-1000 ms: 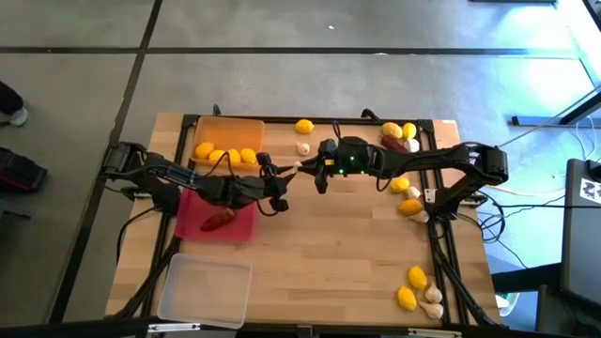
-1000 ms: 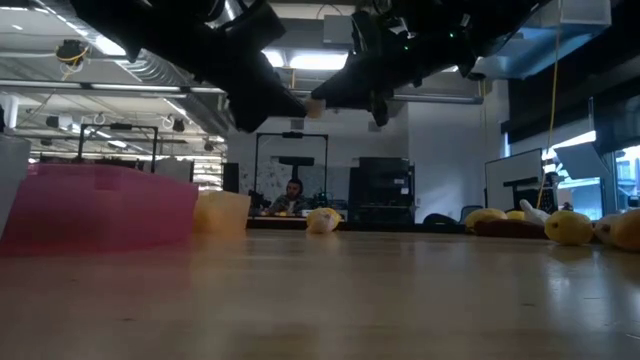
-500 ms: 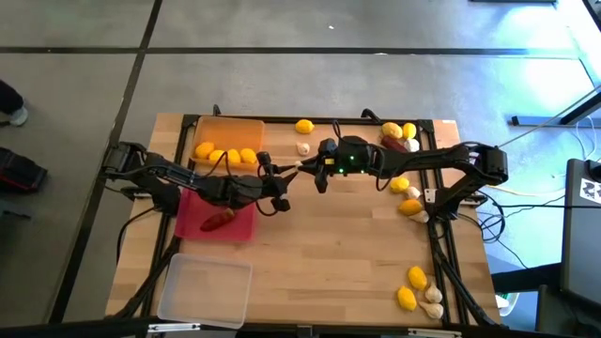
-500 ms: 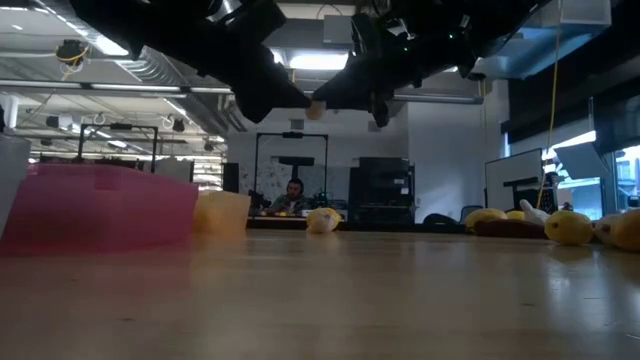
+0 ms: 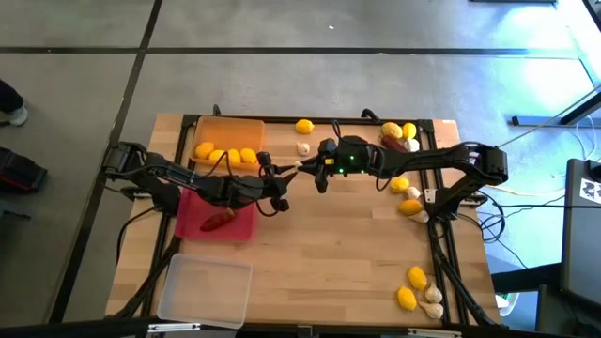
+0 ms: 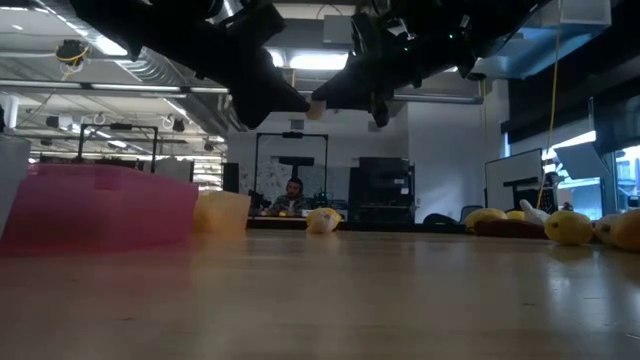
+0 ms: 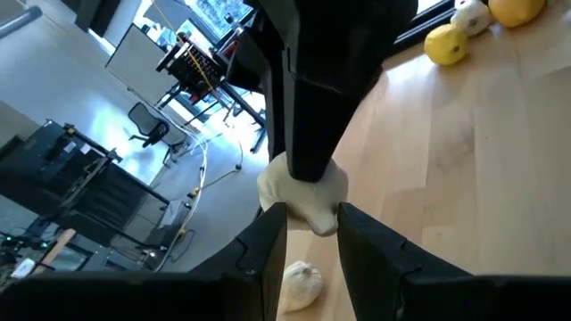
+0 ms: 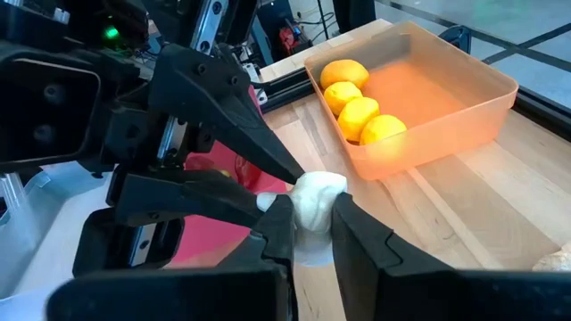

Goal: Sort produce into baskets
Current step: Put the garlic into the transparent bin

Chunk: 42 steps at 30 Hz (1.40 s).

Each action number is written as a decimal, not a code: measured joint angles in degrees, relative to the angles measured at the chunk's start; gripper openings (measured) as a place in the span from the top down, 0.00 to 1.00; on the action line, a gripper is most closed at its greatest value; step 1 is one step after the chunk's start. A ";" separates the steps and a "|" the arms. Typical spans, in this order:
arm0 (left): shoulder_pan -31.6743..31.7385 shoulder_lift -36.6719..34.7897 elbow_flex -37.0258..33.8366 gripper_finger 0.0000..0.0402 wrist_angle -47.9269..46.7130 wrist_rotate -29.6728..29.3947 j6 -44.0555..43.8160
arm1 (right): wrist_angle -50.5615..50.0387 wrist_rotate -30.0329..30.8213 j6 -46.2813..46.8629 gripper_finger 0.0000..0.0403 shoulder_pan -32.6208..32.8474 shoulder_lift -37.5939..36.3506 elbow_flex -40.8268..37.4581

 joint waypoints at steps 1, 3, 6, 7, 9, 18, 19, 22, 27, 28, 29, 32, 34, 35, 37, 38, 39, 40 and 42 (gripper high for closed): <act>0.00 0.00 0.00 0.76 0.11 0.01 -0.39 | 0.00 0.00 0.00 0.89 0.00 0.00 0.00; 0.00 0.00 0.00 0.76 0.35 0.00 -0.82 | 0.07 0.00 0.00 0.89 0.00 0.00 0.00; -0.18 0.00 0.00 0.81 0.48 -0.05 -1.61 | 0.09 0.00 -0.04 0.89 -0.02 0.00 0.00; -0.26 0.00 0.00 0.83 0.60 -0.08 -1.84 | 0.12 -0.01 -0.06 0.89 -0.02 0.00 0.00; -0.52 0.00 0.00 0.88 0.76 -0.30 -1.85 | 0.20 0.02 -0.07 0.89 -0.02 0.00 0.00; -0.59 0.00 -0.03 0.97 0.97 -0.05 -0.99 | 0.14 -0.79 -0.53 0.75 -0.09 -0.08 0.00; -0.63 0.00 -0.03 0.97 1.10 0.13 -1.01 | -0.38 -1.86 -1.26 0.72 -0.13 -0.45 -0.02; -1.03 -0.53 -0.02 0.98 1.36 0.49 -1.43 | -3.05 -3.83 -3.22 0.61 -0.10 -2.31 -0.04; -3.21 -2.21 0.04 0.99 1.31 0.14 -2.34 | -14.91 -3.92 -7.46 0.49 0.00 -8.56 -0.02; -3.80 -2.87 0.04 0.99 0.59 0.17 -2.64 | -17.63 -3.43 -8.01 0.48 0.00 -9.85 -0.01; -4.45 -3.53 0.10 0.99 -0.60 0.17 -3.49 | -21.02 -2.54 -8.68 0.47 0.00 -11.17 0.00; -6.38 -6.36 1.49 0.99 -8.20 0.11 -8.32 | -29.79 -0.91 -9.21 0.46 0.02 -14.21 -0.01; -7.92 -8.03 3.58 0.99 -16.51 0.15 -12.25 | -34.61 0.19 -9.20 0.46 0.00 -15.75 -0.46; -8.87 -8.79 4.84 0.99 -21.88 0.42 -14.73 | -36.34 1.15 -9.19 0.45 0.00 -16.24 -0.93; -10.39 -9.60 8.07 0.99 -31.89 1.94 -20.21 | -37.96 2.59 -9.20 0.45 0.00 -17.12 -2.29; -11.27 -9.91 9.74 0.99 -36.32 3.27 -22.92 | -38.18 3.31 -9.19 0.45 0.00 -17.33 -3.21; -12.14 -10.07 11.41 0.99 -41.32 4.50 -25.70 | -37.97 3.71 -9.17 0.45 0.00 -17.35 -4.11; -12.93 -10.10 13.31 0.99 -46.26 6.06 -28.59 | -37.50 4.05 -9.15 0.45 0.00 -17.33 -5.13; -14.75 -10.05 17.04 0.99 -54.97 9.66 -34.68 | -37.17 4.15 -8.97 0.45 -0.02 -17.21 -7.33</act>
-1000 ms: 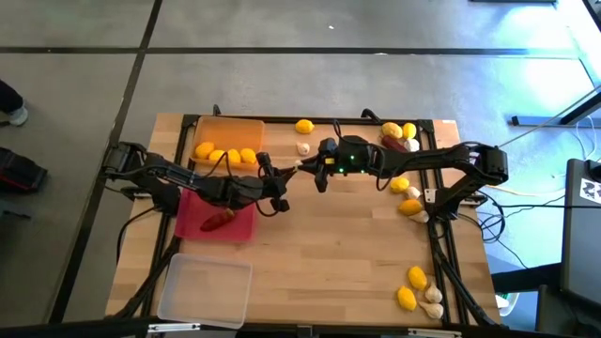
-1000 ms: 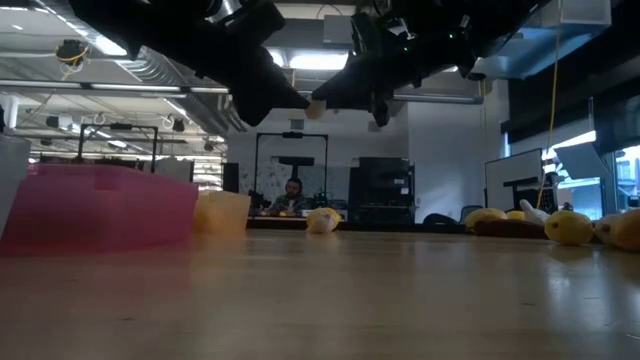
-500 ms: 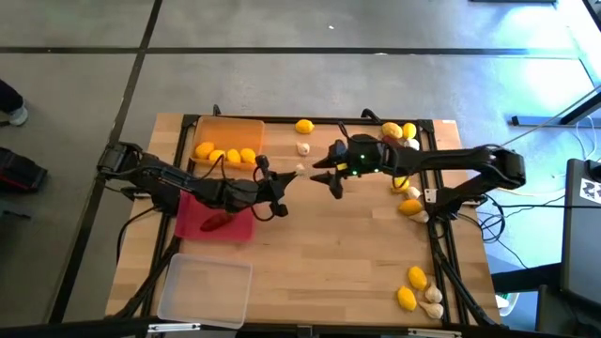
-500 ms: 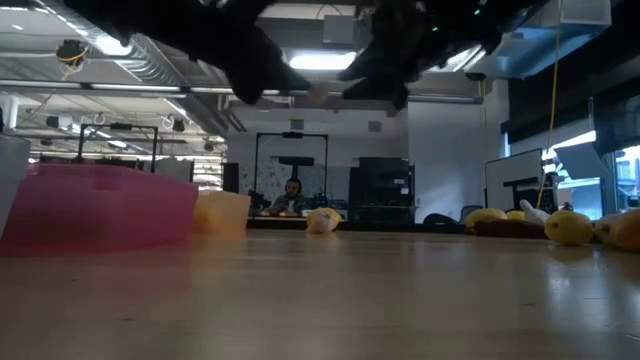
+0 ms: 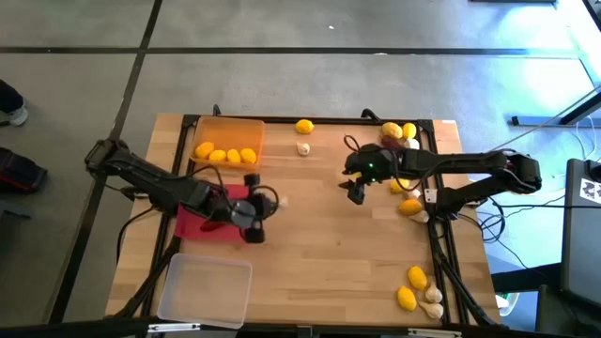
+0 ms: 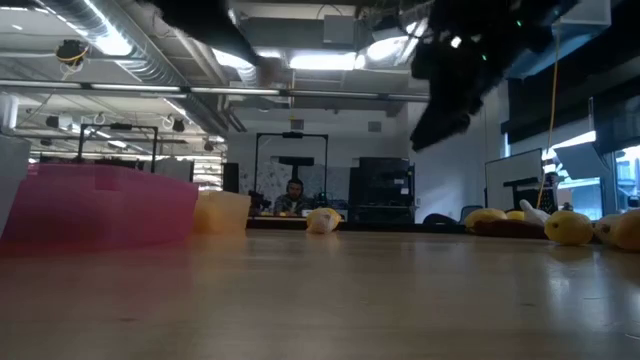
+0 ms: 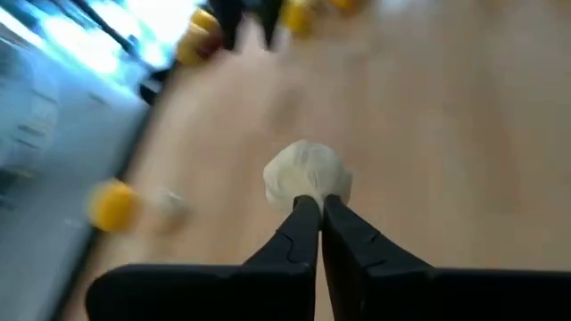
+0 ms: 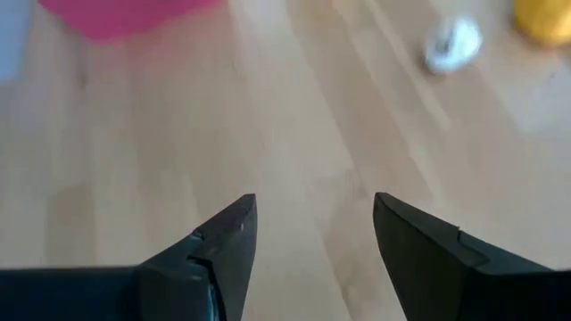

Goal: Sort produce into baskets
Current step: Put the garlic into the transparent bin

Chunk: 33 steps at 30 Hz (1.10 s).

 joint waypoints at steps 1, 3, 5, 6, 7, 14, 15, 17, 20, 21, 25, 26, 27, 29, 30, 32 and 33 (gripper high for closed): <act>-0.85 -0.02 1.54 0.99 -4.44 2.02 -3.17 | 1.06 0.00 0.02 0.45 0.00 0.22 -1.05; -2.62 -0.02 4.20 0.99 -10.93 5.95 -9.78 | 1.56 0.02 0.39 0.45 0.00 0.41 -2.76; -4.76 -0.02 6.07 0.99 -16.42 9.37 -15.88 | 1.87 0.02 1.52 0.45 0.00 0.38 -4.32; -5.83 -0.02 6.87 0.99 -18.55 11.05 -18.56 | 2.51 0.02 1.88 0.45 0.00 0.40 -5.09; -6.86 -0.02 7.50 0.99 -19.91 12.82 -21.31 | 2.79 0.00 2.34 0.45 0.00 0.40 -5.77; -13.60 0.04 8.17 0.99 -23.49 23.18 -41.60 | 5.70 0.00 2.54 0.45 0.00 0.38 -7.81; -14.74 0.04 8.00 0.99 -23.92 23.88 -44.68 | 6.18 0.00 2.40 0.45 0.00 0.38 -7.83; -16.98 0.04 7.53 0.99 -25.50 24.90 -50.87 | 6.53 0.00 1.87 0.45 0.00 0.38 -7.81; -20.14 0.04 7.05 0.98 -29.91 25.77 -61.50 | 6.75 0.01 1.65 0.45 0.00 0.38 -7.81; -21.11 0.04 6.71 0.98 -30.97 26.24 -65.21 | 6.75 0.02 1.64 0.45 0.00 0.38 -7.81; -25.66 0.11 5.71 0.98 -33.26 28.58 -76.85 | 7.60 0.02 1.49 0.45 0.00 0.38 -7.84; -26.77 0.09 5.35 0.98 -33.09 29.24 -79.42 | 7.62 0.02 1.49 0.45 0.00 0.38 -7.83; -27.91 0.09 5.02 0.98 -32.91 29.84 -81.82 | 7.51 -0.02 1.49 0.45 0.00 0.38 -7.83; -30.35 0.11 4.40 0.98 -32.43 30.60 -86.18 | 7.35 -0.04 1.51 0.45 0.00 0.38 -7.84; -31.45 0.09 4.02 0.98 -32.44 30.91 -88.53 | 7.23 -0.04 1.53 0.45 0.00 0.38 -7.84; -33.73 0.11 2.75 0.97 -32.02 32.08 -93.13 | 7.21 -0.07 1.80 0.45 0.00 0.38 -7.84; -34.84 0.11 2.24 0.97 -31.80 32.76 -95.55 | 7.23 -0.07 1.82 0.45 0.00 0.38 -7.84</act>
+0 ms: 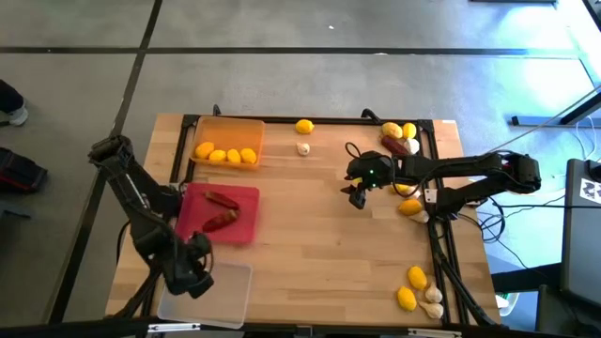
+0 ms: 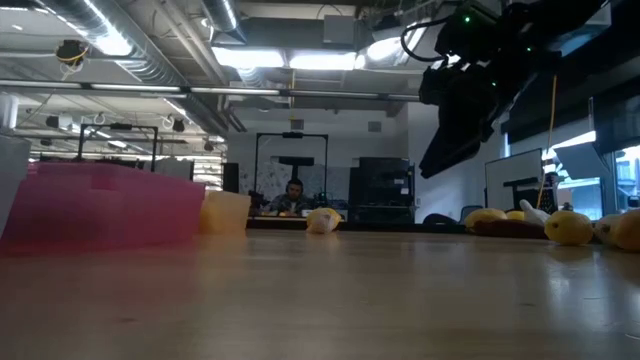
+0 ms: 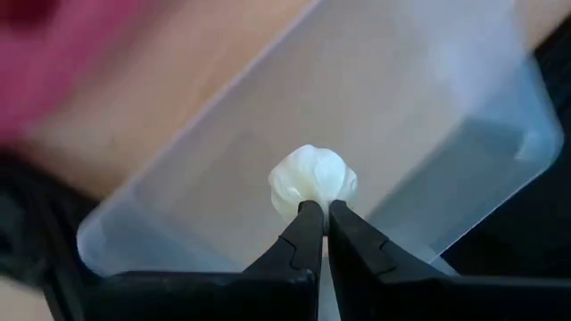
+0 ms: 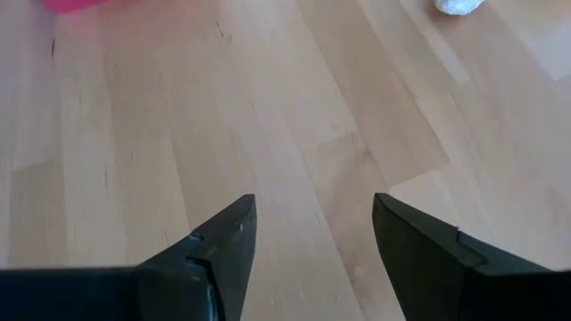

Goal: Sort produce into baskets
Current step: Put the garlic into the transparent bin

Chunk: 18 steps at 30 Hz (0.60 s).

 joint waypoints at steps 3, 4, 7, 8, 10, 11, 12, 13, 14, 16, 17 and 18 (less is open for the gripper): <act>-3.22 0.00 -0.65 0.97 0.69 0.88 -5.29 | 0.11 0.75 -0.33 0.45 0.00 0.00 0.00; -4.09 0.10 -0.66 0.97 0.46 0.88 -6.44 | 0.17 1.23 -0.34 0.45 0.00 0.00 0.00; -6.16 0.64 -0.66 0.97 -1.32 0.86 -9.04 | 0.20 1.91 -0.36 0.45 -0.04 0.00 0.00; -6.65 0.98 -0.68 0.97 -2.21 0.86 -9.31 | 0.24 1.90 -0.35 0.45 -0.04 0.00 0.00; -7.42 1.93 -0.68 0.97 -3.00 0.86 -9.26 | 0.19 1.91 -0.36 0.45 -0.04 0.00 0.00; -7.75 2.50 -0.68 0.97 -3.22 0.86 -8.79 | 0.20 1.90 -0.37 0.45 -0.04 0.00 0.00; -8.05 3.06 -0.68 0.97 -3.31 0.85 -8.40 | 0.18 1.90 -0.36 0.45 -0.04 0.00 0.00; -8.30 3.61 -0.68 0.97 -3.27 0.83 -8.16 | 0.18 1.91 -0.37 0.45 -0.04 0.00 0.00; -8.60 4.25 -0.68 0.97 -3.24 0.81 -8.16 | 0.17 1.99 -0.39 0.45 -0.02 0.00 0.00; -9.38 5.60 -0.68 0.97 -3.31 0.79 -8.23 | 0.17 2.48 -0.40 0.45 -0.04 0.00 0.00; -9.75 6.28 -0.68 0.97 -3.44 0.81 -8.19 | 0.17 2.51 -0.41 0.45 -0.04 0.00 0.00; -10.06 7.03 -0.68 0.97 -3.62 0.81 -8.03 | 0.17 2.53 -0.43 0.45 -0.02 0.00 0.00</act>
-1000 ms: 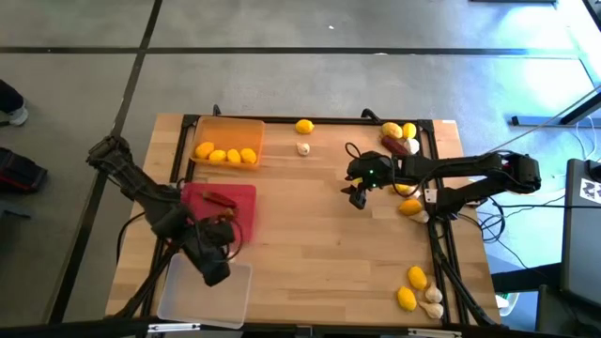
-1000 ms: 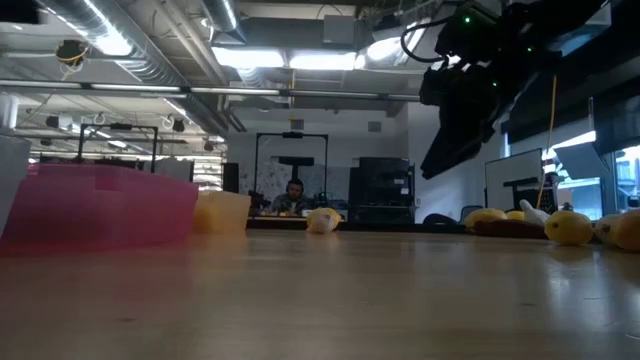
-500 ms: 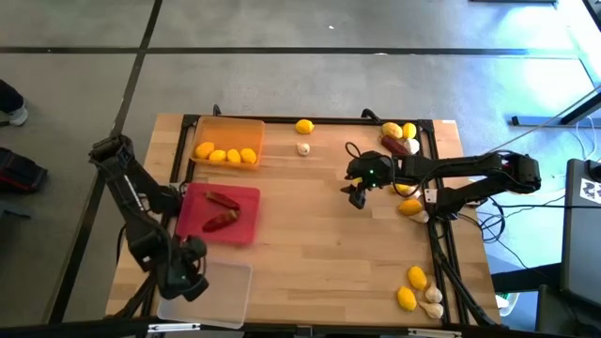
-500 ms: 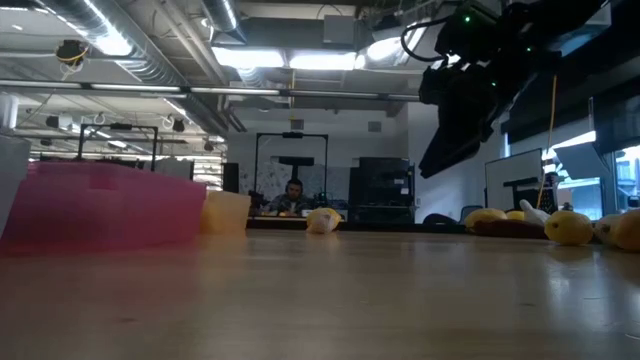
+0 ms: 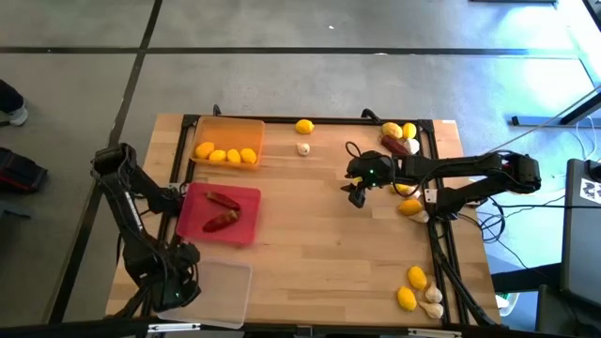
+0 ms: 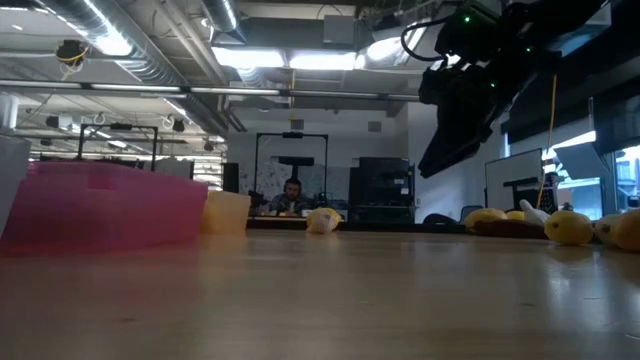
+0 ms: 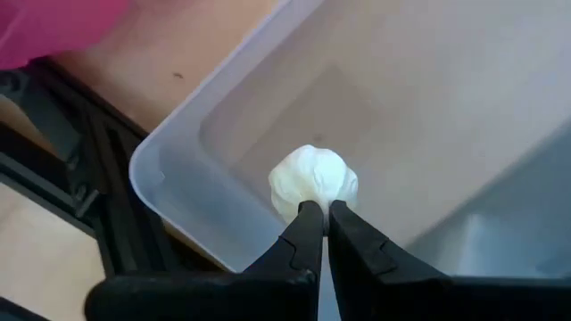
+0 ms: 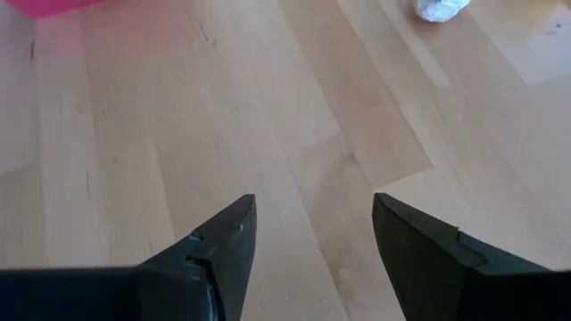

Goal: Sort produce into baskets
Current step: Put the garlic into the transparent bin

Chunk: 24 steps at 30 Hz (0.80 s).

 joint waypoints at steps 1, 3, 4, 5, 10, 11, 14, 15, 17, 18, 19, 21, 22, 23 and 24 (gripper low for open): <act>-0.28 0.72 0.00 0.97 -0.01 0.00 0.16 | 0.00 0.00 -0.02 0.45 0.00 0.00 0.00; -0.80 2.07 0.00 0.97 -0.01 0.00 0.26 | 0.00 0.02 -0.12 0.45 0.00 0.00 0.00; -0.89 2.78 0.00 0.97 -0.01 -0.03 0.28 | 0.00 0.05 -0.11 0.45 0.00 0.00 0.00; -0.95 3.55 0.00 0.97 0.00 -0.09 0.29 | 0.00 0.07 -0.12 0.45 -0.01 0.00 0.00; -0.76 6.73 0.00 0.97 0.01 -1.44 3.55 | 0.00 0.16 -0.13 0.45 0.00 0.00 0.00; -0.66 7.30 0.00 0.97 0.01 -1.61 4.07 | 0.00 0.18 -0.15 0.45 0.00 0.00 0.00; -0.56 8.51 0.00 0.97 0.02 -1.67 4.83 | 0.00 0.94 -0.21 0.45 0.02 0.00 0.00; -0.56 8.65 0.00 0.97 -0.01 -1.70 5.04 | -0.01 1.03 -0.32 0.45 0.02 0.00 0.00; -0.56 8.72 0.00 0.96 -0.17 -1.72 5.22 | -0.02 1.03 -0.40 0.45 0.02 0.00 0.00; -0.56 8.72 0.00 0.94 -0.44 -1.72 5.14 | -0.02 1.05 -0.40 0.45 0.02 0.00 0.00; -0.56 8.72 0.00 0.92 -0.78 -1.71 4.81 | -0.02 1.05 -0.44 0.45 0.02 0.00 0.00; -0.56 8.72 0.00 0.88 -1.34 -1.57 3.94 | -0.02 1.05 -0.46 0.45 0.02 0.00 0.01; -0.56 8.72 0.00 0.86 -1.50 -1.49 3.81 | -0.02 1.05 -0.46 0.45 0.02 0.00 0.00; -0.56 8.72 0.00 0.84 -1.56 -1.46 3.80 | -0.02 1.05 -0.46 0.45 0.02 0.00 0.00; -0.56 8.72 0.00 0.81 -1.53 -1.38 3.85 | -0.02 1.05 -0.46 0.45 0.02 0.00 0.00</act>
